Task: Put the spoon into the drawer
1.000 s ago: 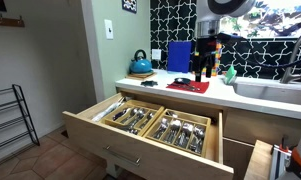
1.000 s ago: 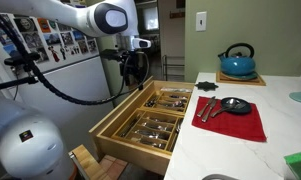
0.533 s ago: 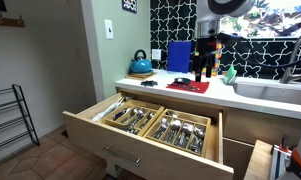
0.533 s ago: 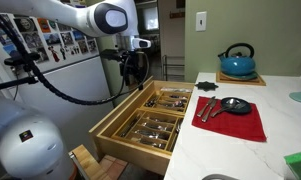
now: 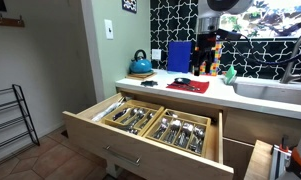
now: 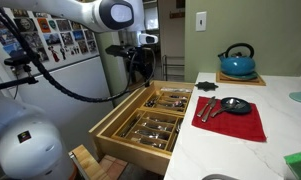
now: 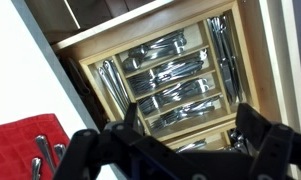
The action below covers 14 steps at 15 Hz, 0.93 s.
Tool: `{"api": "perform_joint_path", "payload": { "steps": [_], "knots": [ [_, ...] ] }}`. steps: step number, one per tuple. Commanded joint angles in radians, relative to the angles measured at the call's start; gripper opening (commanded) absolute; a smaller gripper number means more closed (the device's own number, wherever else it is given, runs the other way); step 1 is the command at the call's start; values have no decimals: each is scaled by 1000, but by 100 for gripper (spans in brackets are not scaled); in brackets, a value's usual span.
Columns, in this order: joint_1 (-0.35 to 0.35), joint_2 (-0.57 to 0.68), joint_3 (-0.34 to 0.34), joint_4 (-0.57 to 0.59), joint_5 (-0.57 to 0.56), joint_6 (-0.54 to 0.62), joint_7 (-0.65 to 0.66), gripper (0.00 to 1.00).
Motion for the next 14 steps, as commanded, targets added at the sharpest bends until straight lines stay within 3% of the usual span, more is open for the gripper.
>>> {"api": "perform_joint_path", "payload": {
  "steps": [1,14],
  "knots": [
    [-33,86,-54,89,3,46,-63,100],
    [-128,384,-206,253,32,280,-269,100]
  ]
}}
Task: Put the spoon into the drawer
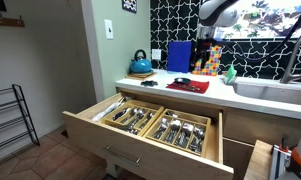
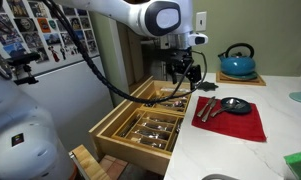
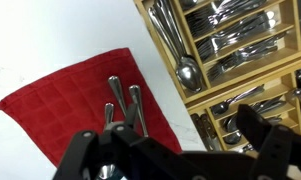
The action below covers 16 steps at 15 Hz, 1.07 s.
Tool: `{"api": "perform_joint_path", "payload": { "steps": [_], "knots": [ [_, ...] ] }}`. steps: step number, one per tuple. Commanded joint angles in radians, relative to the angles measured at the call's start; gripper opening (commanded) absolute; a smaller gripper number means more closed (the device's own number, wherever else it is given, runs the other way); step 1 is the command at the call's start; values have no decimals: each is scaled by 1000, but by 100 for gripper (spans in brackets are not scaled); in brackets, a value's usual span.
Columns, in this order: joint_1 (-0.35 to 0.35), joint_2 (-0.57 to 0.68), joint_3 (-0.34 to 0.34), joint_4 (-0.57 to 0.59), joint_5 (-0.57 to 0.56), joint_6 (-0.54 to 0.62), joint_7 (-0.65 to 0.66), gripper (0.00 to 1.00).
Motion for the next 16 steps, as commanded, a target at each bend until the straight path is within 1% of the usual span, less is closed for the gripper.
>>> {"api": "perform_joint_path", "payload": {
  "steps": [1,3,5,10,16],
  "knots": [
    [-24,96,-29,53,36,62,-57,100],
    [-37,141,-39,68,46,115,-69,100],
    [-48,186,-41,88,58,141,-79,100],
    [-77,295,-33,153,123,159,-62,100],
    [-113,411,-21,229,160,195,-51,100]
  ]
}}
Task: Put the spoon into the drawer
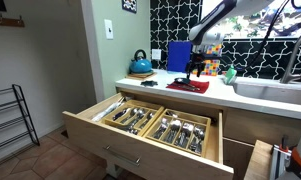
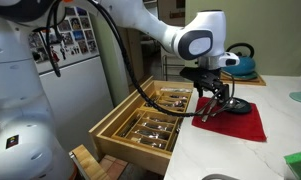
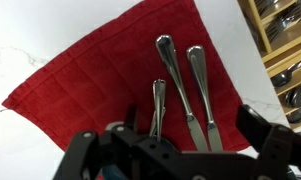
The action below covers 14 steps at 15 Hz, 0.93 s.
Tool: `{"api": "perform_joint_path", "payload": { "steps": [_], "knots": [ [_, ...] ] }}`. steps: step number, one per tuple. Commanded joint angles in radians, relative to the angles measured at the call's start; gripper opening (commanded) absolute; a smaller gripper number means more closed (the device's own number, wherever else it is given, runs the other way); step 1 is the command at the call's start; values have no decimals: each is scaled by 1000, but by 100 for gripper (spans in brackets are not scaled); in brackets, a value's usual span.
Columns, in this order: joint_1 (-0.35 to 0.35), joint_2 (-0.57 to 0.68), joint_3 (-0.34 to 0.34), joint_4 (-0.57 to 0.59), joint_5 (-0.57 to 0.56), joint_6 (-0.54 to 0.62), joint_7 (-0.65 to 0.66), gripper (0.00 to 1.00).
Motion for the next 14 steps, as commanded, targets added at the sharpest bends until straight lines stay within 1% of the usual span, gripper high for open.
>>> {"api": "perform_joint_path", "payload": {
  "steps": [1,4,6,7,9,10,12,13,14],
  "knots": [
    [-34,76,17,55,36,23,-6,100],
    [-46,114,28,84,41,31,1,96],
    [-51,130,36,100,39,34,6,86],
    [-52,138,39,107,37,41,8,77],
    [-53,154,45,122,31,54,20,74],
    [-54,160,47,127,27,60,24,69],
    [-57,172,52,139,29,72,29,68],
    [-58,178,54,144,27,74,33,63],
    [-59,183,56,149,27,74,35,63]
  ]
}}
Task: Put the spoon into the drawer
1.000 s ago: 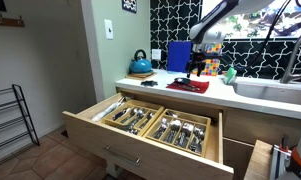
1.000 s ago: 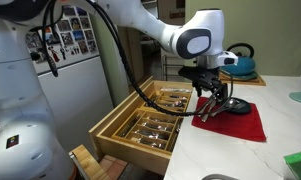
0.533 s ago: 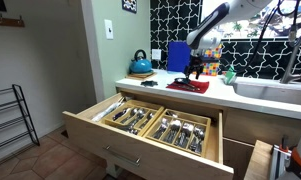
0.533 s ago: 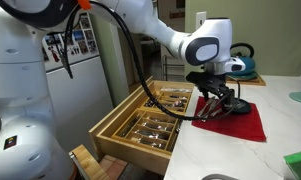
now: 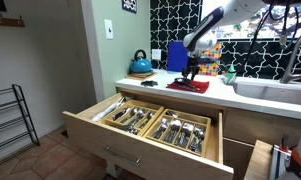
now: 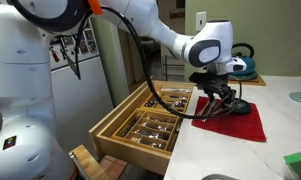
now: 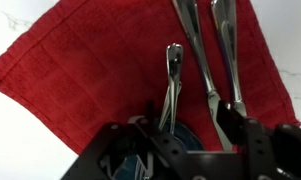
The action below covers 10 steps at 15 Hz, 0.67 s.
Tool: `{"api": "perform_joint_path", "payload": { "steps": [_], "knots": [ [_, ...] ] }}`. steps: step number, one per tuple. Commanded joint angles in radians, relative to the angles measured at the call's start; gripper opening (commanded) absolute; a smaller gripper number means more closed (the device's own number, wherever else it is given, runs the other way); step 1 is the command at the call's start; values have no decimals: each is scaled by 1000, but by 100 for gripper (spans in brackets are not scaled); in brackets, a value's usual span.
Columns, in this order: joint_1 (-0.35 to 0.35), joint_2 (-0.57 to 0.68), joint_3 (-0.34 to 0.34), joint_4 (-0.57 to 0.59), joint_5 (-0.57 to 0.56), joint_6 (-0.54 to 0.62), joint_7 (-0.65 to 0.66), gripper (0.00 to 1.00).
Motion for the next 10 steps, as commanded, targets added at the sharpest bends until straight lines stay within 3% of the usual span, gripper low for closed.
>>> {"api": "perform_joint_path", "payload": {
  "steps": [1,10],
  "knots": [
    [-20,33,19,28,11,18,16,58],
    [-26,66,21,45,0,14,38,50]
  ]
}}
